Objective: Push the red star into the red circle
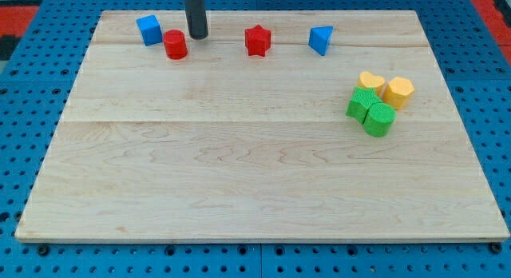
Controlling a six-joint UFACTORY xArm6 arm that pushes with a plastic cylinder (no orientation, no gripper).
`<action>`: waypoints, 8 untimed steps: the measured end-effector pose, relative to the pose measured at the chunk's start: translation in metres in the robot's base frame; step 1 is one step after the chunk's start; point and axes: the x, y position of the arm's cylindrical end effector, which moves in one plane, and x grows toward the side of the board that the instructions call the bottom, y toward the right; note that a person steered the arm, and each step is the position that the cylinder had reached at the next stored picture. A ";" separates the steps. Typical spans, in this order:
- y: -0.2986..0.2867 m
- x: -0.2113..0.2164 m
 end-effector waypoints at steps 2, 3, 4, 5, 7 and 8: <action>-0.056 0.018; 0.013 -0.014; 0.075 -0.062; 0.114 -0.043; 0.090 -0.004; 0.024 0.030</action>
